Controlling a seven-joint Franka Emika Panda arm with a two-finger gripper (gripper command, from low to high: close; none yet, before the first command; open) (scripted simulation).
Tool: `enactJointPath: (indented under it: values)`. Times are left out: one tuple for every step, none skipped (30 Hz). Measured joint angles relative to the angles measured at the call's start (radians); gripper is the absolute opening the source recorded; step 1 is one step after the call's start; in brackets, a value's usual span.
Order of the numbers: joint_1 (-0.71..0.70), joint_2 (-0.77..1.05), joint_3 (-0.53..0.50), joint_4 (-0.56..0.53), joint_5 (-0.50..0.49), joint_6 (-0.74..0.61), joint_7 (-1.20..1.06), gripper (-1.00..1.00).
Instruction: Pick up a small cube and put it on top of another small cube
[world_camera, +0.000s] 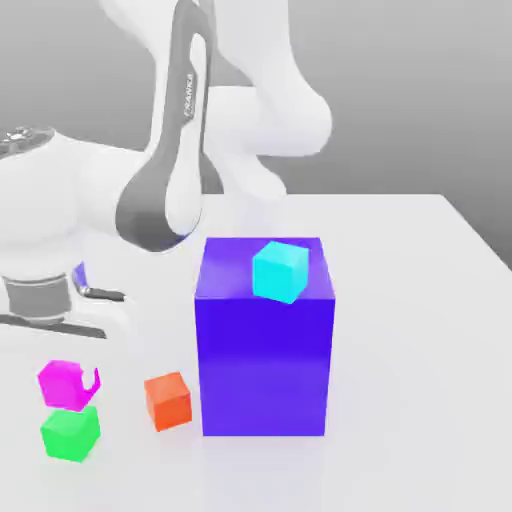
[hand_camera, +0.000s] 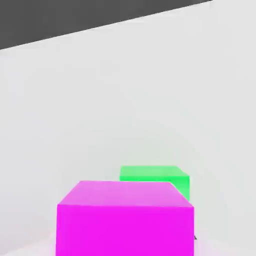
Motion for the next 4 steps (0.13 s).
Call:
enactJointPath:
  values:
    - [-0.010,0.025,0.009,0.001,0.014,0.023,-0.010,1.00]
    - [-0.010,0.025,0.009,0.001,0.014,0.023,-0.010,1.00]
    - [-0.010,0.025,0.009,0.001,0.014,0.023,-0.010,1.00]
    - [-0.010,0.025,0.009,0.001,0.014,0.023,-0.010,1.00]
